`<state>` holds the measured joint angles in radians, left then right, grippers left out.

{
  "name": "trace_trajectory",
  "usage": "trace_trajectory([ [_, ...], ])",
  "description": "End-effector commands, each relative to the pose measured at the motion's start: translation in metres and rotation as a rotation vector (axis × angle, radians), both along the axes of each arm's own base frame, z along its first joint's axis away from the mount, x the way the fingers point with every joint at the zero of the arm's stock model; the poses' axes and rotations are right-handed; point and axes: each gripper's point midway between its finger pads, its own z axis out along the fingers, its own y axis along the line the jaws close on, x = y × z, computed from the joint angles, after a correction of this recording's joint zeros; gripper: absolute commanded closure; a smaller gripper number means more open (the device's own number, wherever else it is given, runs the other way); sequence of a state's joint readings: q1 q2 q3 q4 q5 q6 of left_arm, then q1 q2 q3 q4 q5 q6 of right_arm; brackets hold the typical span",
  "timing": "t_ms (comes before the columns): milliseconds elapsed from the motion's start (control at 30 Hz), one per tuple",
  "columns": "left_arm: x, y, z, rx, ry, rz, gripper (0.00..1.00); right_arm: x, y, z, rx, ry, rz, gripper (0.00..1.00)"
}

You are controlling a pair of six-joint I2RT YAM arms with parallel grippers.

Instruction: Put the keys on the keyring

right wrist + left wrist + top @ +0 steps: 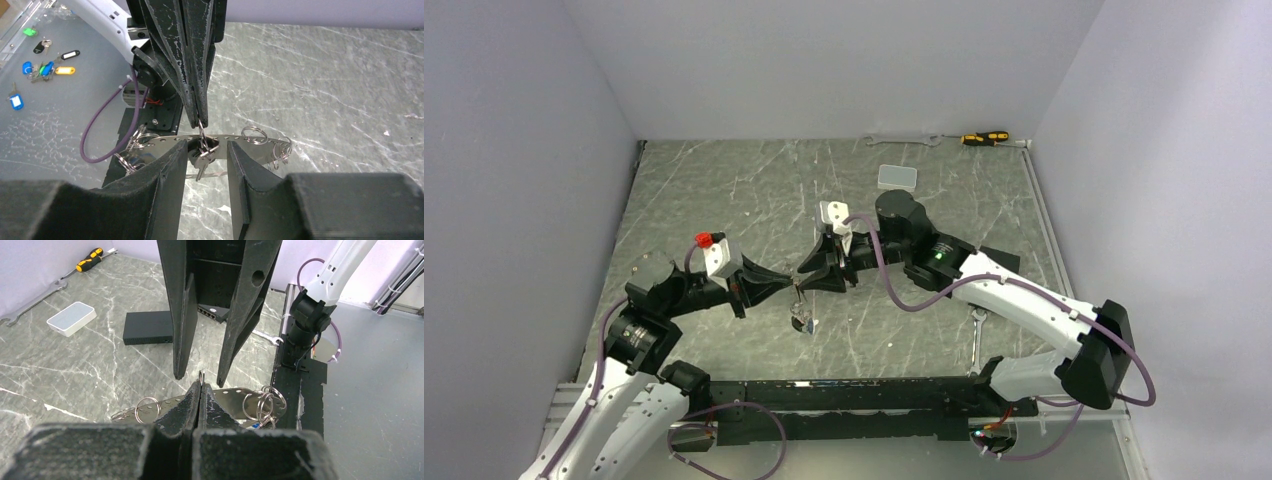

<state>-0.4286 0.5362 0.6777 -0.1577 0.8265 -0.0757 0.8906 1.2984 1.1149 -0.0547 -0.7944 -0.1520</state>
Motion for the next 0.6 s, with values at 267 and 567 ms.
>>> trace_trajectory([
  [267,-0.001,0.001,0.017,-0.041,-0.059,-0.002,1.0,0.004,0.007,0.0,0.02,-0.008,0.021,0.67],
  [567,0.002,0.003,0.016,-0.036,-0.058,0.011,1.0,-0.004,0.006,0.009,0.052,-0.008,0.054,0.71],
])
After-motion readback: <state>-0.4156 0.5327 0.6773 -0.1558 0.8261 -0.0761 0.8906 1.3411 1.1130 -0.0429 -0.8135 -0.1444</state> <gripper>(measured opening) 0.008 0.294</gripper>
